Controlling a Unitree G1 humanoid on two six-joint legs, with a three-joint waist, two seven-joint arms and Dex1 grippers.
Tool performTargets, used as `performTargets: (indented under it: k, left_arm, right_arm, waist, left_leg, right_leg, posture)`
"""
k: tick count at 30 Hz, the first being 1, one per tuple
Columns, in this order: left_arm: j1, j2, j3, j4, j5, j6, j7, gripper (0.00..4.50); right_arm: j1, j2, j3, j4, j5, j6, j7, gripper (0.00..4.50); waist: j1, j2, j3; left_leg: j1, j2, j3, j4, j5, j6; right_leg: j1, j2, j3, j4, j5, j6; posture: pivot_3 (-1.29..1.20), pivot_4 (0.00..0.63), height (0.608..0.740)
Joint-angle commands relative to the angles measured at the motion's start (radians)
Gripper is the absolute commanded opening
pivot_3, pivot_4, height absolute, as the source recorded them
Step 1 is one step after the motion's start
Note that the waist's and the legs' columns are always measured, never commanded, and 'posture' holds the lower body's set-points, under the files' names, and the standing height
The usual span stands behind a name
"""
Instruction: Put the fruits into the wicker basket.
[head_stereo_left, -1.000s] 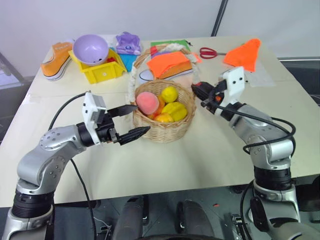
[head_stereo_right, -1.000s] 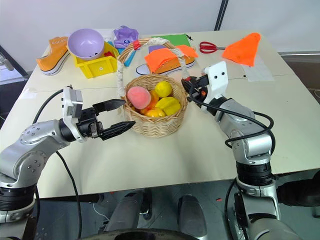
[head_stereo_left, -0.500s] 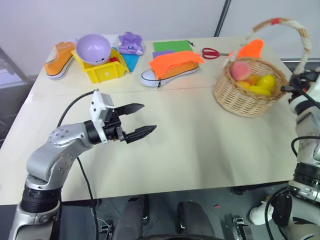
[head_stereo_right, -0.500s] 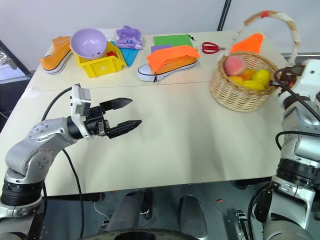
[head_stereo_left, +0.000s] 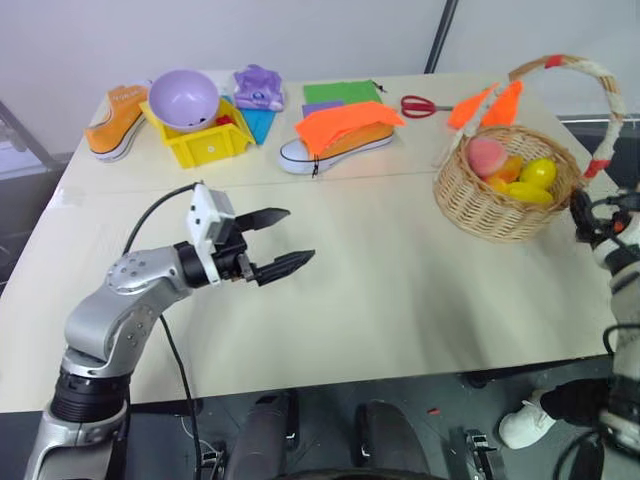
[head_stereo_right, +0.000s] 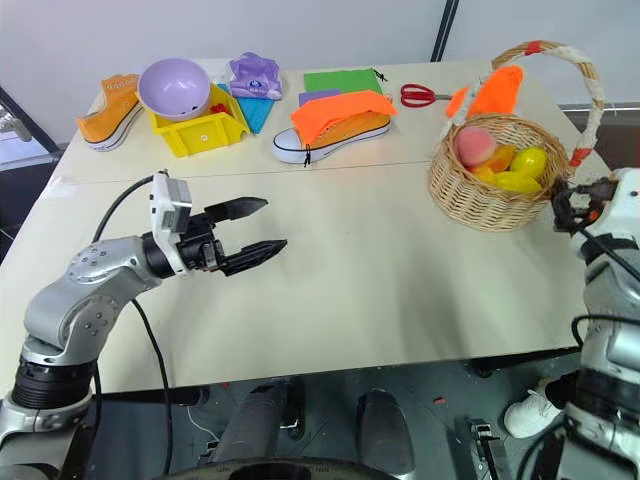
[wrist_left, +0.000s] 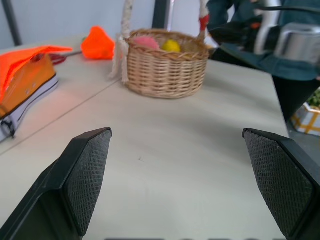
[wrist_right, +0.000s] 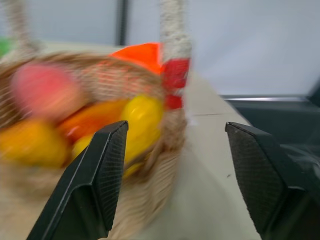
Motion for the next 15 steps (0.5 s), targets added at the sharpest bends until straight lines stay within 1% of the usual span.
performTargets:
  k: [1,4,6,8,11,15]
  left_arm:
    - [0.028,0.034,0.056,0.03,0.033,-0.035,-0.003,4.5]
    - [0.052,0.044,0.087,0.088,0.058,-0.051,0.013,4.5]
    - [0.081,0.046,0.102,0.144,0.105,-0.083,0.033,4.5]
    - [0.114,0.04,0.114,0.189,0.151,-0.122,0.059,4.5]
    - [0.149,0.029,0.124,0.222,0.194,-0.154,0.096,4.5]
    - [0.173,0.022,0.141,0.206,0.185,-0.166,0.095,4.5]
  right_arm:
    - [0.127,-0.034,0.002,-0.183,0.078,-0.009,0.167,3.36]
    - [0.226,-0.032,0.062,-0.283,0.128,0.006,0.272,3.36]
    - [0.268,-0.013,0.154,-0.336,0.125,-0.008,0.317,3.36]
    - [0.26,0.025,0.224,-0.334,0.117,-0.025,0.323,3.36]
    - [0.223,0.055,0.288,-0.279,0.093,-0.043,0.328,3.36]
    - [0.176,0.06,0.31,-0.228,0.09,-0.062,0.341,3.36]
  waist:
    - [-0.001,0.0,0.0]
    - [-0.006,0.0,0.0]
    - [-0.008,0.0,0.0]
    - [-0.009,0.0,0.0]
    - [-0.005,0.0,0.0]
    - [0.007,0.0,0.0]
  left_leg:
    - [0.0,0.0,0.0,0.0,0.0,0.0]
    - [0.002,0.001,0.0,0.0,0.0,0.0]
    - [0.002,0.001,-0.001,0.0,-0.001,0.0]
    - [0.003,0.002,-0.001,-0.001,-0.001,-0.001]
    - [0.003,0.001,-0.001,-0.001,-0.002,-0.003]
    - [0.0,0.0,-0.002,-0.001,-0.003,-0.004]
  right_leg:
    - [0.0,0.0,0.0,0.0,0.0,0.0]
    - [0.002,0.0,0.0,-0.001,0.0,0.0]
    - [0.002,-0.002,0.0,-0.001,0.0,-0.001]
    - [0.002,-0.003,0.001,-0.002,0.0,-0.001]
    - [0.001,-0.005,0.001,-0.002,-0.002,-0.004]
    - [-0.004,-0.007,0.001,-0.004,-0.002,-0.005]
  posture:
    - [0.0,0.15,0.74]
    - [0.0,0.15,0.74]
    - [0.0,0.15,0.74]
    - [0.0,0.15,0.74]
    - [0.0,0.15,0.74]
    - [0.0,0.15,0.74]
